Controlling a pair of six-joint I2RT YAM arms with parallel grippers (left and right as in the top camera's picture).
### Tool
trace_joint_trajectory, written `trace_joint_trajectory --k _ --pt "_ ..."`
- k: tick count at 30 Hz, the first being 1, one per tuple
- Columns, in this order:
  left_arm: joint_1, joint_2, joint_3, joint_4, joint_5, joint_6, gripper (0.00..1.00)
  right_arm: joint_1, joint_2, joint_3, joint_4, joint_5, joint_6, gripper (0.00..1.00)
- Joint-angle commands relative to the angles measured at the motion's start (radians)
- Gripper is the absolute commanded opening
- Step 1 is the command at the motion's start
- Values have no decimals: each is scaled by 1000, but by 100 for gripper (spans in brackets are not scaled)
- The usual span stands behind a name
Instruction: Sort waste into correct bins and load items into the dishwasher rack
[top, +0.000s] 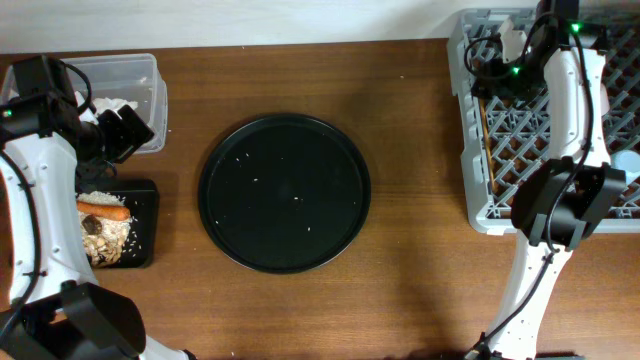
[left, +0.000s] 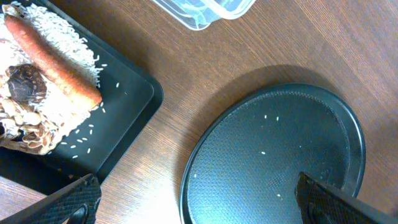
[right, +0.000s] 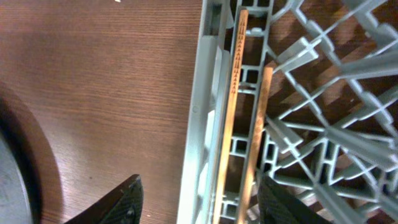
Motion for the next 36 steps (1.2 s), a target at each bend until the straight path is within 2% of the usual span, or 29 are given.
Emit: trace_joint_trajectory --k 1,4,8,15,20,25,32,34,36 --pt "1 -26 3 -1 -4 -13 99 6 14 -2 -24 -13 49 65" --pt "1 -26 3 -1 -4 -13 99 6 -22 3 -78 -58 79 76" --pt "1 -26 3 -1 -4 -13 99 5 -150 3 -188 -169 79 77" --pt "1 -26 3 -1 -4 -13 99 5 -412 2 -394 -168 90 77" --pt "1 -26 3 -1 -4 -13 99 12 -592 -98 -394 -138 166 80" --pt "1 -26 3 -1 -4 -13 99 53 -825 -472 -361 -92 166 80" --pt "1 -26 3 -1 -4 -13 99 56 -1188 -978 -94 -89 248 81" --pt "1 -26 3 -1 -4 -13 99 56 -1270 -1073 -31 -89 248 96" --pt "1 -26 3 -1 -4 -13 99 56 -1344 -1162 20 -89 262 98"
